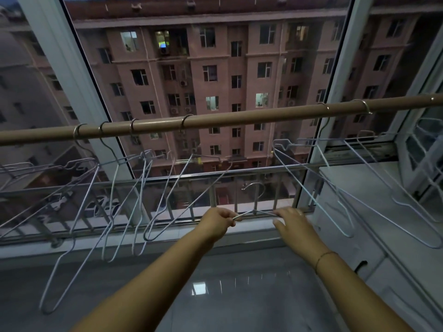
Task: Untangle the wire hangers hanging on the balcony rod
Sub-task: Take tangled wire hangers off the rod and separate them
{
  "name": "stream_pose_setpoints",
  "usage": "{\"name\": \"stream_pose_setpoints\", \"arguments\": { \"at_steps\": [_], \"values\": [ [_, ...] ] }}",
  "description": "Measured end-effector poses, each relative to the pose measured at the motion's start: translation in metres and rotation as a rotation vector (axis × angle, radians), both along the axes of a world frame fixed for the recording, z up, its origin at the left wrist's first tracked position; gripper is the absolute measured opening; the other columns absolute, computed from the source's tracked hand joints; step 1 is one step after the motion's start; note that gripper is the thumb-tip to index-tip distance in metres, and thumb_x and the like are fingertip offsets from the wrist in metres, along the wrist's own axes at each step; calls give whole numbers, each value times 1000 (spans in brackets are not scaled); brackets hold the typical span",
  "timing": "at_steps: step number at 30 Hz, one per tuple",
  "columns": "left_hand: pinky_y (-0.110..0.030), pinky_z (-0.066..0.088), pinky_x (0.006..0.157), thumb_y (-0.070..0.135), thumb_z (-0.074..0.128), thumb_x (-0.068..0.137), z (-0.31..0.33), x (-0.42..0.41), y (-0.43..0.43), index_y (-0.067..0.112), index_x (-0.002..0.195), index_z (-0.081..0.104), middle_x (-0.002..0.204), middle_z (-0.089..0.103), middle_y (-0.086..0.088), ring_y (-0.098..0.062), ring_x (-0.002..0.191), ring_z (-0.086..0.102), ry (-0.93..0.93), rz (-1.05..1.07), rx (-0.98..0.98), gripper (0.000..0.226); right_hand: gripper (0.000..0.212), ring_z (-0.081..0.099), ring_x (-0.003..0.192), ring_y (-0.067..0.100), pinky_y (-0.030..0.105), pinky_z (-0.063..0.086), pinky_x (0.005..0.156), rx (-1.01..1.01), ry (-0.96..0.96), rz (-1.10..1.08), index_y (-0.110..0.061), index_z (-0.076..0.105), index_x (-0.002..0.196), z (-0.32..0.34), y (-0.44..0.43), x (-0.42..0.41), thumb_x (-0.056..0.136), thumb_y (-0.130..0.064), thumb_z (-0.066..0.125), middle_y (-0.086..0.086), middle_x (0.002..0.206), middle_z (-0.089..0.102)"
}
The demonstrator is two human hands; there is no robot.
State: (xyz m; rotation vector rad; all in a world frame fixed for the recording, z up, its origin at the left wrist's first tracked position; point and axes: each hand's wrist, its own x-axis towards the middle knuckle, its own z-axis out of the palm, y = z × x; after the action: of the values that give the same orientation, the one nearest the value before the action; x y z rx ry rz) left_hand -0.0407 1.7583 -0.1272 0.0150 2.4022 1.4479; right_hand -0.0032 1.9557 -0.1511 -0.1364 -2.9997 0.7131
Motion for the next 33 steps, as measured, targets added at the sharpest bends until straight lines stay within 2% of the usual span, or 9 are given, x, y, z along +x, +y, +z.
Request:
{"name": "stream_pose_setpoints", "arguments": {
  "at_steps": [3, 5, 10, 13, 16, 19, 21, 26, 33],
  "values": [
    [-27, 39, 81, 3, 49, 91, -3, -2, -4, 9, 96, 74, 106, 69, -12, -25, 105, 59, 27, -1, 18, 26, 20, 55, 97, 25, 35, 44, 83, -99, 11, -3, -12, 61, 97, 2, 6, 7, 94, -24, 45, 7, 101, 63],
    [-28, 39, 82, 4, 49, 92, -5, -2, -5, 12, 92, 73, 106, 69, -11, -25, 105, 58, 34, 0, 32, 26, 17, 56, 82, 23, 33, 42, 69, -177, 20, 12, -15, 58, 84, 3, 8, 12, 93, -25, 48, 2, 83, 61],
    [-27, 40, 80, 5, 51, 92, -10, 1, -4, 14, 93, 71, 108, 67, -6, -18, 100, 58, 77, 54, 101, 23, 18, 56, 71, 17, 30, 42, 64, -345, 93, 9, -23, 59, 71, 8, 10, 23, 89, -20, 56, -3, 71, 61],
    [-29, 41, 88, 16, 63, 87, -10, 3, 3, 16, 103, 67, 122, 59, -5, -14, 103, 53, 192, 183, 71, 16, 16, 59, 75, 24, 30, 43, 65, -421, 123, -11, -15, 64, 72, 12, 11, 30, 87, -15, 58, 10, 76, 65],
    [-37, 46, 95, 27, 69, 82, -1, 14, 15, 16, 100, 64, 117, 52, -5, -20, 108, 51, 310, 332, 29, 22, 14, 59, 77, 31, 31, 42, 64, -487, 166, -54, -6, 67, 76, 14, 8, 37, 86, -10, 58, 18, 78, 66],
    [-28, 52, 76, 26, 64, 86, 15, 32, 33, 11, 95, 68, 92, 65, -4, -18, 88, 60, 125, 173, 296, 18, 18, 54, 61, 14, 13, 39, 53, -586, 177, -75, -10, 69, 85, 19, -1, 44, 91, -8, 52, -1, 64, 60],
    [-25, 49, 69, 21, 61, 88, 28, 42, 46, 6, 92, 70, 79, 66, -6, -15, 75, 58, 66, 66, 390, 18, 24, 49, 58, 11, 13, 39, 52, -701, 158, -66, -16, 66, 88, 24, -10, 49, 93, -6, 45, -3, 62, 53],
    [-12, 47, 55, 5, 59, 88, 61, 46, 56, -3, 100, 68, 77, 65, -8, -6, 59, 58, 157, 41, 509, 16, 26, 50, 56, 10, 22, 44, 53, -937, 208, -64, -13, 64, 96, 57, -20, 60, 94, -2, 41, 5, 66, 55],
    [-12, 50, 56, 9, 61, 88, 102, 36, 44, 9, 87, 71, 73, 69, -2, -4, 62, 65, 276, 3, 591, 10, 26, 55, 56, 7, 18, 47, 53, -1028, 189, 101, -14, 56, 100, 102, -36, 53, 96, 0, 35, 5, 69, 57]
  ]
}}
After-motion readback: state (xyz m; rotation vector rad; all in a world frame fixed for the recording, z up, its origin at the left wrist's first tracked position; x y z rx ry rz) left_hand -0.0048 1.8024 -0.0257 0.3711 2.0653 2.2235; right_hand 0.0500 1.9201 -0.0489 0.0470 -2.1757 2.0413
